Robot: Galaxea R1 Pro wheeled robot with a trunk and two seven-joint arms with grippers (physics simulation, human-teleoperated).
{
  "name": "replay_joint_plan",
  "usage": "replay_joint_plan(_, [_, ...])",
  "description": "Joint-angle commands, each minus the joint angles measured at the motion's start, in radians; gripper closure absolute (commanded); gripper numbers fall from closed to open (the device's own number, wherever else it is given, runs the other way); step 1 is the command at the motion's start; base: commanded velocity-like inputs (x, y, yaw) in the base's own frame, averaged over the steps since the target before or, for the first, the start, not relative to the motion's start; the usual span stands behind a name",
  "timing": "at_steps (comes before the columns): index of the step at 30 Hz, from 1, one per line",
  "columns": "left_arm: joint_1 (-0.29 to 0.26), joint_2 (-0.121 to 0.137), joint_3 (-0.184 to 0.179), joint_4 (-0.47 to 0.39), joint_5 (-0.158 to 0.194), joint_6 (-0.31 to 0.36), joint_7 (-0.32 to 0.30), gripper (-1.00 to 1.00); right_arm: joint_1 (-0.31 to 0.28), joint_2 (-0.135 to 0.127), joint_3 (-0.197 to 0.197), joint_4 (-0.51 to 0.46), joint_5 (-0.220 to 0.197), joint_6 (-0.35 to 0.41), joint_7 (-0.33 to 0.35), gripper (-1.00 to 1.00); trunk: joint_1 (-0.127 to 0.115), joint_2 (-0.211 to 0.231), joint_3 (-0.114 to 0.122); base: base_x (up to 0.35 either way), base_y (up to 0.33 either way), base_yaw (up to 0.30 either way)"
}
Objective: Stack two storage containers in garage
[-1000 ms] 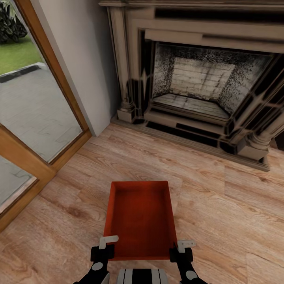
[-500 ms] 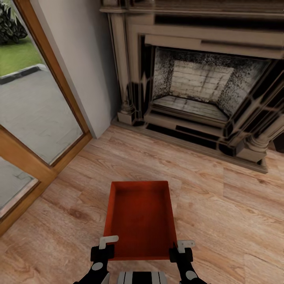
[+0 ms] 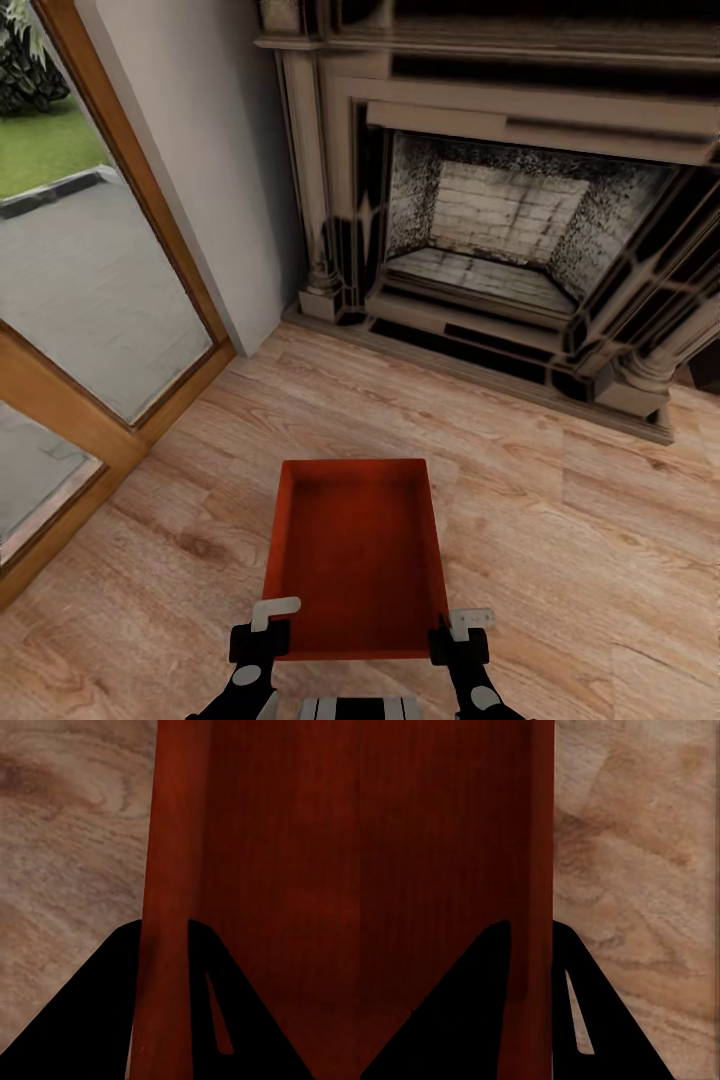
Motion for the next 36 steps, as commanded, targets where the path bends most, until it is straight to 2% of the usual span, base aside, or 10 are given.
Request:
replay_joint_plan(1, [-0.001, 0.0, -0.008, 0.001, 0.01, -0.004, 0.01, 1.0, -0.001, 0.0, 0.005, 0.001, -0.009, -0.004, 0.0, 1.0, -0.004, 0.007, 0.003, 0.0, 0.0, 0.0])
replay_joint_plan(36, [-0.001, 0.001, -0.007, 0.001, 0.008, -0.004, 0.008, 1.0, -0.001, 0.003, 0.002, 0.001, -0.008, -0.006, 0.0, 1.0, -0.138, 0.252, 0.112, 0.0, 0.0, 0.0])
